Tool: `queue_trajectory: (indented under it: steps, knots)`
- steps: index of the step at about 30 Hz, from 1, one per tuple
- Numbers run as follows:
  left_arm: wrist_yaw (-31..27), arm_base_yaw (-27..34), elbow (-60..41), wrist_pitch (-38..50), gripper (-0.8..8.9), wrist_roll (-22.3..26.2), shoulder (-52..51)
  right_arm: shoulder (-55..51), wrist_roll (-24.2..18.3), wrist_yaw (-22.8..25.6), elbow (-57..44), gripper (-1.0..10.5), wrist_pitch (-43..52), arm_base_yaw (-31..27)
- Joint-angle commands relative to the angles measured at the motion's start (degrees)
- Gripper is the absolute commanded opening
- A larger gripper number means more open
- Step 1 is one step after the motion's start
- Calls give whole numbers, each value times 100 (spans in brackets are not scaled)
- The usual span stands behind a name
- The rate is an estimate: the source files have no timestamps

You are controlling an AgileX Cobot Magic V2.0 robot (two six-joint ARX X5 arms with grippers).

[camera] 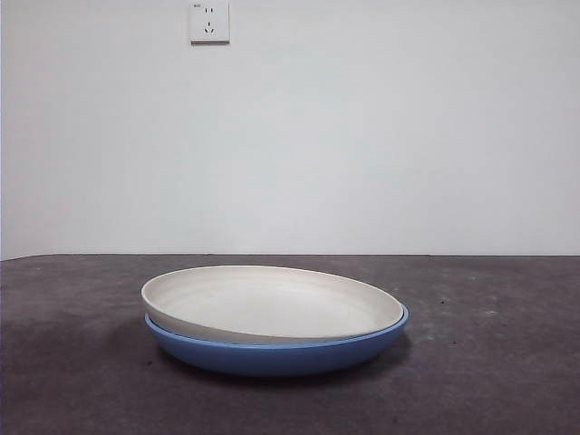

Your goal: Pick up the white plate, put it on the blue plate, put it on desk

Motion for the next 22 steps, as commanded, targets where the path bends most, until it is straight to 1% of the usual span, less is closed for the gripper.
queue_trajectory:
  steps: [1, 5, 7, 11, 12, 14, 15, 18, 20, 22]
  knots:
    - [149, 433, -127, 129, 19, 63, -26, 7, -2, -2, 98, 23, -160, 24]
    - [164, 1167, -944, 863, 19, 68, -507, 7, -2, -2, 98, 23, -160, 26]
    - [111, 1497, -1580, 1534, 19, 214, -929, 7, -2, -2, 98, 23, -160, 26]
    - [83, 1978, -3003, 3246, 19, 66, -1740, 7, -2, -2, 98, 23, -160, 26]
    - [-13, 2070, -3453, 3823, 19, 26, -1937, 7, -2, -2, 98, 23, -157, 26]
    - [-317, 2175, -4131, 4677, 19, -210, -2214, 7, -2, -2, 98, 23, -160, 26]
    - [-625, 2216, -4527, 5145, 19, -442, -2380, 7, -2, -2, 98, 23, -160, 26]
    - [-1504, 2271, -5390, 5941, 19, -828, -2802, 7, -2, 0, 98, 23, -160, 26]
    - [-1902, 2288, -5764, 6065, 19, -901, -3062, 7, -2, -2, 98, 23, -160, 26]
    - [-2188, 2315, -6059, 6011, 19, -957, -3338, 7, -2, -2, 98, 23, -160, 26]
